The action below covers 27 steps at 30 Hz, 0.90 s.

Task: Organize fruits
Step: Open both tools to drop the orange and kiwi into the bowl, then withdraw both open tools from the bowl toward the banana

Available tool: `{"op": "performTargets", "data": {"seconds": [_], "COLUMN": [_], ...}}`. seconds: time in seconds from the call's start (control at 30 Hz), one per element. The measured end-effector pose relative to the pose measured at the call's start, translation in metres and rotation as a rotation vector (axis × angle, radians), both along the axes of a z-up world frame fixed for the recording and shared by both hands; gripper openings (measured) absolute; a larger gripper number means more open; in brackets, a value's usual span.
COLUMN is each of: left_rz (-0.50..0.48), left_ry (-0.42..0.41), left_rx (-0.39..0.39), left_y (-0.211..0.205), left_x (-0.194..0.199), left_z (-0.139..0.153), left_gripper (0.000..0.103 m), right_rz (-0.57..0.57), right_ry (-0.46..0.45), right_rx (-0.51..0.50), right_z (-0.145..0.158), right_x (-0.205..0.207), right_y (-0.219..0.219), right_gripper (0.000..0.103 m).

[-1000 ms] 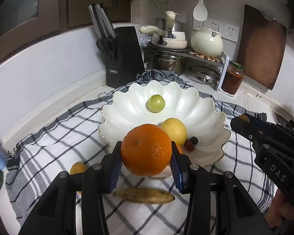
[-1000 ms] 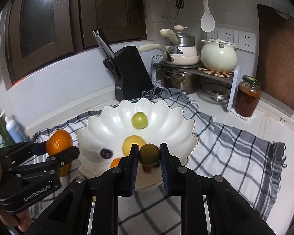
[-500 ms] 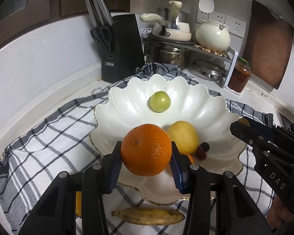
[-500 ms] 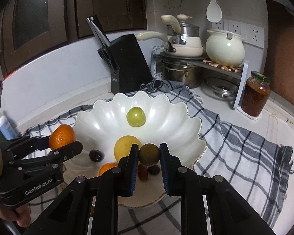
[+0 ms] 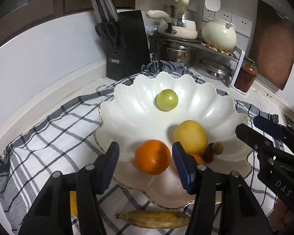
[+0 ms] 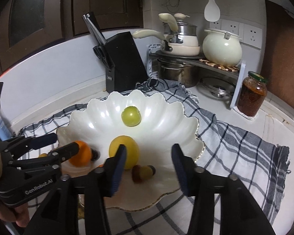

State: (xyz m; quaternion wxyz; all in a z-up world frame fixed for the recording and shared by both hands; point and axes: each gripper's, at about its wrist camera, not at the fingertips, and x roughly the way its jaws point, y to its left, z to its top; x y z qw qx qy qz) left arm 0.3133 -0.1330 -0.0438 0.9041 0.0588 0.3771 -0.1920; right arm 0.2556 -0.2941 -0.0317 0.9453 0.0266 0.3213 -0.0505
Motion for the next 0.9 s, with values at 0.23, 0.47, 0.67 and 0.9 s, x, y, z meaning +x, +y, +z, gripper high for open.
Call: {"op": "performTargets", "data": {"seconds": [0.23,0.47,0.67,0.9], "left_rz": [0.028,0.048,0.074,0.123], "left_ry": [-0.028,-0.055,-0.074,-0.089], "left_rx": [0.015,0.022,0.032,0.041], "left_y": [0.006,0.014,0.025,0.046], "left_x": [-0.007,-0.018,-0.034,-0.057], "left_z": [0.008,0.019,0.028,0.035], "left_gripper": [0.085,0.094,0.096,0.098], "right_rz": [-0.059,-0.058,-0.027,0.019], "right_ry": [-0.022,-0.039,-0.055,-0.065], "right_rx": [-0.016,-0.017,-0.017,-0.011], "right_z": [0.007,0.016,0.023,0.027], "right_x": [-0.008,-0.018,-0.031,-0.046], "right_y": [-0.002,0.003,0.014,0.031], "right_gripper": [0.086,0.086,0.086,0.086]}}
